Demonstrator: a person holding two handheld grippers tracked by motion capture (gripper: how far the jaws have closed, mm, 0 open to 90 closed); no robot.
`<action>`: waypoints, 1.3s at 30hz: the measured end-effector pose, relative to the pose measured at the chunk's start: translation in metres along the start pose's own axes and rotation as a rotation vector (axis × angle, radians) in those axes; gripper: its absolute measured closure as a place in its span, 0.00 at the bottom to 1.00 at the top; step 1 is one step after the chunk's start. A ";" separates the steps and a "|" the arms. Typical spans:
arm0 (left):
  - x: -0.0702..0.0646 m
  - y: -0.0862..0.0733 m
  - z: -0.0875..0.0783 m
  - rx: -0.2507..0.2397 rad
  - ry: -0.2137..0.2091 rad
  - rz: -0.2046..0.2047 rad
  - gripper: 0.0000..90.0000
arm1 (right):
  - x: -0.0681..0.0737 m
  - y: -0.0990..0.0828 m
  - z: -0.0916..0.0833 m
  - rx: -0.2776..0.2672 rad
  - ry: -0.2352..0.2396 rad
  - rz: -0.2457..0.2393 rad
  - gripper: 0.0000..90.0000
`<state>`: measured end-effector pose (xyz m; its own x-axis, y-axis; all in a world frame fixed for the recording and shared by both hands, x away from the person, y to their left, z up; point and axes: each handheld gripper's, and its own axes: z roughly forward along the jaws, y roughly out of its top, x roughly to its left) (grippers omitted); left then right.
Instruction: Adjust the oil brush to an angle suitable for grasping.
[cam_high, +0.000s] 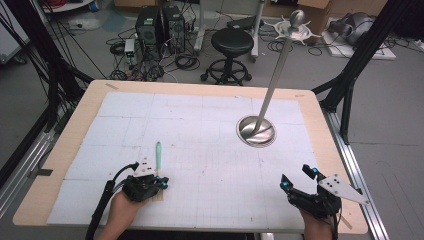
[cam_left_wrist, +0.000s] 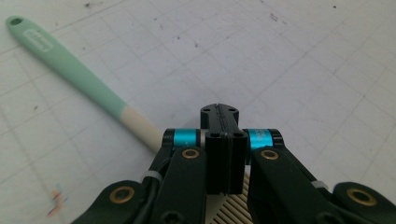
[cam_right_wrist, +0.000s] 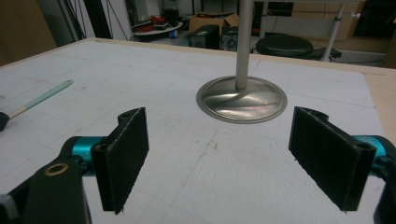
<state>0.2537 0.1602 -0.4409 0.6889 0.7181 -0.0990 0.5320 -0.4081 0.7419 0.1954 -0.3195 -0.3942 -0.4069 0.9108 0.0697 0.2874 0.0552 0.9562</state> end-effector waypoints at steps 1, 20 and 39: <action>0.002 -0.002 -0.003 0.004 -0.001 0.002 0.99 | 0.000 0.000 0.000 0.000 -0.001 0.000 0.21; 0.023 -0.024 -0.038 0.052 0.028 0.011 0.99 | 0.000 0.000 0.000 0.001 -0.003 0.002 0.21; 0.096 0.014 -0.007 -0.100 0.198 -0.221 0.99 | -0.003 -0.001 -0.001 -0.002 -0.006 0.011 0.21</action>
<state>0.3234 0.2273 -0.4353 0.4470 0.8833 -0.1414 0.6006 -0.1792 0.7792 0.1952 -0.3228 -0.3951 -0.3987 0.9137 0.0786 0.2903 0.0445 0.9559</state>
